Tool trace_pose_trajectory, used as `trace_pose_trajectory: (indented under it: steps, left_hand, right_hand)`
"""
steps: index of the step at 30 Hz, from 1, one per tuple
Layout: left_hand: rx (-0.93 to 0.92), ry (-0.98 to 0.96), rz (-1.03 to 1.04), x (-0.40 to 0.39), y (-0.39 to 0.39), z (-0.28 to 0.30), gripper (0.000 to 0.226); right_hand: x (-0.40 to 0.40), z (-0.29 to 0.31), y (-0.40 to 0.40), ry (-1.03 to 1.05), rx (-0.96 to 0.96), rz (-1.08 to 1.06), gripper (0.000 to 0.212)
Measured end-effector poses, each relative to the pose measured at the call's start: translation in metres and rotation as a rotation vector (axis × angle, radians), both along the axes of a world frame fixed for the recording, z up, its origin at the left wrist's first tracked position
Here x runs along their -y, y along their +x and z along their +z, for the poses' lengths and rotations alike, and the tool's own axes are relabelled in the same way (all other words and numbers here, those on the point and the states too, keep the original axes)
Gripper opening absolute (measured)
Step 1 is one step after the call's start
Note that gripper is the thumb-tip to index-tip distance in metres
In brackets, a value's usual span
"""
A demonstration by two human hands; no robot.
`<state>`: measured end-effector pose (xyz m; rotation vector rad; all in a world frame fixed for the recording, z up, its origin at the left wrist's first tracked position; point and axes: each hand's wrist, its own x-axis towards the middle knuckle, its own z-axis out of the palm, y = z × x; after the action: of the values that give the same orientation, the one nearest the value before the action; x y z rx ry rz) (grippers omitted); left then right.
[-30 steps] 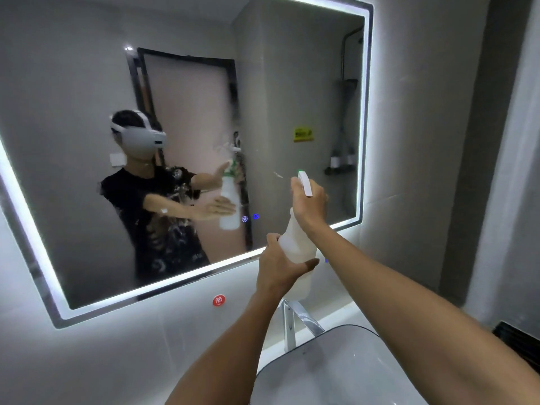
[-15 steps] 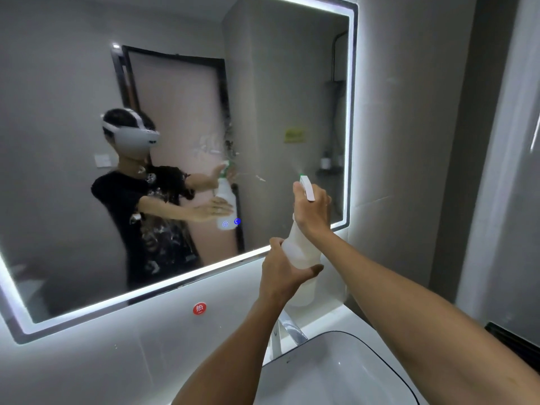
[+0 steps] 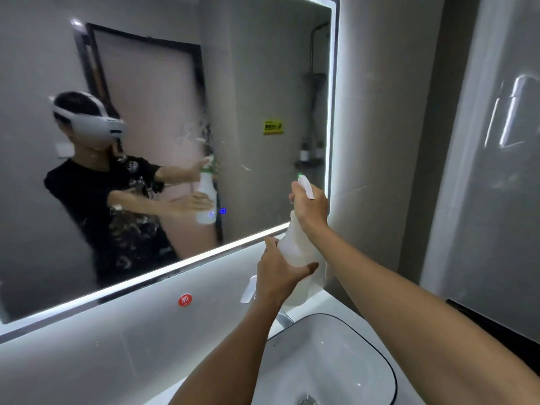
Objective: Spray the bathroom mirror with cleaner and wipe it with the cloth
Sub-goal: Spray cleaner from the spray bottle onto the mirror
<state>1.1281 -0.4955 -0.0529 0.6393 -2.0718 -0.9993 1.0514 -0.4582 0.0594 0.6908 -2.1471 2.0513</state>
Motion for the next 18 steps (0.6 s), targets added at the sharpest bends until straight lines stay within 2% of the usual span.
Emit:
trace_pose_trajectory:
  steps: [6,14,18]
  left_hand:
    - [0.024,-0.037,-0.047,-0.015,-0.021,0.001,0.083]
    - [-0.018,-0.054,-0.082,-0.026,-0.079,0.013,0.081]
    - [-0.027,-0.033,-0.074,-0.03,-0.109,0.006,0.082]
  right_hand:
    - [-0.021,0.0,-0.023,-0.006,0.094,-0.008,0.032]
    - [-0.031,0.012,-0.083,0.012,0.01,0.013,0.026]
    - [-0.03,0.009,-0.109,0.047,-0.062,0.006,0.03]
